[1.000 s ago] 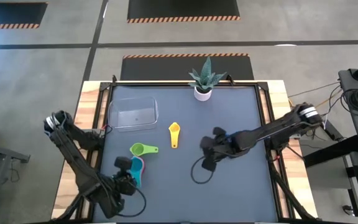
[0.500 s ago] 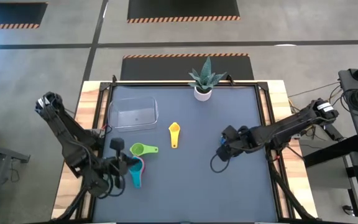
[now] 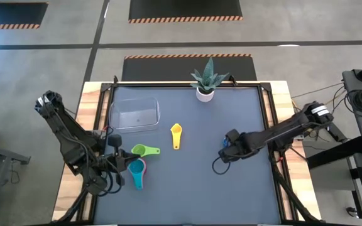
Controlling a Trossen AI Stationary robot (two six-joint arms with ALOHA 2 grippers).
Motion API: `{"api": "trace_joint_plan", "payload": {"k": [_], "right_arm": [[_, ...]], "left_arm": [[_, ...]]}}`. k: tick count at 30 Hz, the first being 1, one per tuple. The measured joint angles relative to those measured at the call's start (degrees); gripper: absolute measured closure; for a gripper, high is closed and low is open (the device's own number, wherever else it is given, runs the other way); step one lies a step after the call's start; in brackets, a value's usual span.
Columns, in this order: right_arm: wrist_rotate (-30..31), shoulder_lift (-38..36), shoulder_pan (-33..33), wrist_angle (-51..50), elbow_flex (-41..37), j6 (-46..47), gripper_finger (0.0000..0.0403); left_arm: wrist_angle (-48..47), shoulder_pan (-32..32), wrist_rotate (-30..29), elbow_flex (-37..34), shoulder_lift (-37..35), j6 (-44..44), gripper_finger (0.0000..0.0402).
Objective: Nest measuring cups in basket
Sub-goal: Stack the green measuring cup on top of the light blue measuring cup
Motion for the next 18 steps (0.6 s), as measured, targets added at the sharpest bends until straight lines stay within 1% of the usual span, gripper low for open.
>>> {"api": "trace_joint_plan", "payload": {"k": [3,7,18], "right_arm": [[-0.68,1.54,0.00,-0.18,0.00,1.03,0.0123],[-1.09,2.59,0.00,-0.11,0.00,1.86,0.0115],[0.58,2.97,0.00,-0.05,0.00,1.72,0.0127]], "left_arm": [[-0.17,-0.02,-0.02,0.00,0.00,0.00,0.0402],[-0.39,-0.02,-0.02,0.00,0.00,0.00,0.0402],[-0.74,-0.02,-0.02,0.00,0.02,-0.04,0.0402]]}}
